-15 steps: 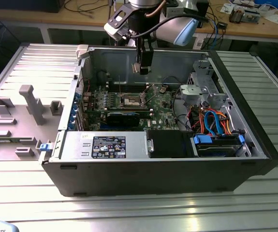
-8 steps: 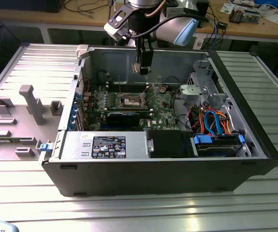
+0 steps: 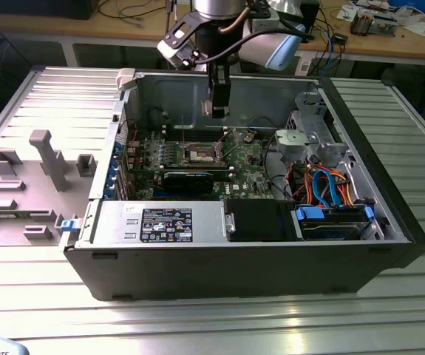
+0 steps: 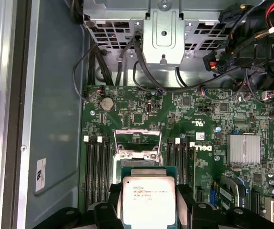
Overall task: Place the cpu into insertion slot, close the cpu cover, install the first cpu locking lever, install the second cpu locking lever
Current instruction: 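Place the cpu into insertion slot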
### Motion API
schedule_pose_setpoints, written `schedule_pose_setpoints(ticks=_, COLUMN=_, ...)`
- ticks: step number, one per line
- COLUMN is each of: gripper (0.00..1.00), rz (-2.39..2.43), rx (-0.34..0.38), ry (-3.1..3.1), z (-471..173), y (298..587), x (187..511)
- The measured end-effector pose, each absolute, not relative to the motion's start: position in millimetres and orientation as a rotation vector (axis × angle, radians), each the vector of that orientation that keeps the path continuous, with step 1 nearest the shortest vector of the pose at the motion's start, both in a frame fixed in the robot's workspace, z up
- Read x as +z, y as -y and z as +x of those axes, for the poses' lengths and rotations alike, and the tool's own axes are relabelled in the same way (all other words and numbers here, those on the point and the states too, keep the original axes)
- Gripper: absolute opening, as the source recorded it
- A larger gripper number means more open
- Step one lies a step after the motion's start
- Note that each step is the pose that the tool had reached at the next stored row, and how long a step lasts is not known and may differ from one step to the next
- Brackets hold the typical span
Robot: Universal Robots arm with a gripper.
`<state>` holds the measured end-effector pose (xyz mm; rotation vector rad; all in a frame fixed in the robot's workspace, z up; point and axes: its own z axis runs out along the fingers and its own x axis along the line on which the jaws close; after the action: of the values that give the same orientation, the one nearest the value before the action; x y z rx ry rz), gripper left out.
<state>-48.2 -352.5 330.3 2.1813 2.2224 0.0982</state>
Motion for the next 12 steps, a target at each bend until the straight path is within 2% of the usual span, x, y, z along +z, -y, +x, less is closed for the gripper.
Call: schedule_pose_setpoints(ticks=12, gripper=0.54, rz=2.199, rx=0.098, ry=-2.204, z=-48.2, y=352.5, x=329.9)
